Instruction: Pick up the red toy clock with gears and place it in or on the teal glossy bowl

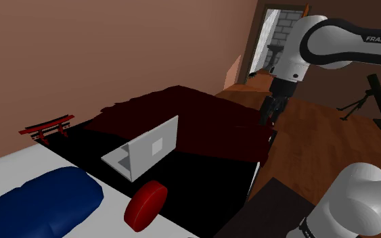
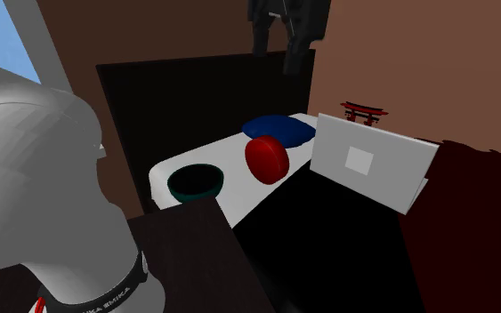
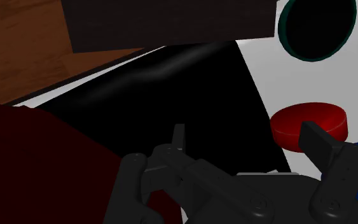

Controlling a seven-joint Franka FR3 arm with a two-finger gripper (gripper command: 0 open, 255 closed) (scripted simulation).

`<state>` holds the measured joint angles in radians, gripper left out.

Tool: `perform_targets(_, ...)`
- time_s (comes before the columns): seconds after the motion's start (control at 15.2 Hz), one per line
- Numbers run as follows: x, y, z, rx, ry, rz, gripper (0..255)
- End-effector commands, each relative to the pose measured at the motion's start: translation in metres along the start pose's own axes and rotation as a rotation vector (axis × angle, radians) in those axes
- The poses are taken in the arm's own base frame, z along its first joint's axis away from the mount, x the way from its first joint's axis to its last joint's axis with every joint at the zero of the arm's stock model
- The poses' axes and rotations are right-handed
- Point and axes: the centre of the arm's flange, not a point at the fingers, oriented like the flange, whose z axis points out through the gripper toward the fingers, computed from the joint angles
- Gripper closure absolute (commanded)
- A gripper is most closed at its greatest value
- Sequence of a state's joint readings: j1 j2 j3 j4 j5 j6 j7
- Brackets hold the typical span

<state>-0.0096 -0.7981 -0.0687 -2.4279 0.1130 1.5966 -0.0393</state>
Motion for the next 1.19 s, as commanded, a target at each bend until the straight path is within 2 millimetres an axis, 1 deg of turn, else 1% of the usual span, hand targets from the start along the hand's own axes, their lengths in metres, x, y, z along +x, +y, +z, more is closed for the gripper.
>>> perform_targets(0.0,0.0,0.0,0.0,0.0,0.0,0.0,0)
perform_targets(0.26,0.0,-0.043,0.033,-0.014,0.016,0.097,0)
perform_targets(0.53,0.005,-0.086,0.067,-0.029,0.031,0.194,0)
perform_targets(0.79,0.015,-0.127,0.102,-0.043,0.047,0.291,0)
perform_targets(1.12,0.033,-0.176,0.146,-0.061,0.067,0.412,0)
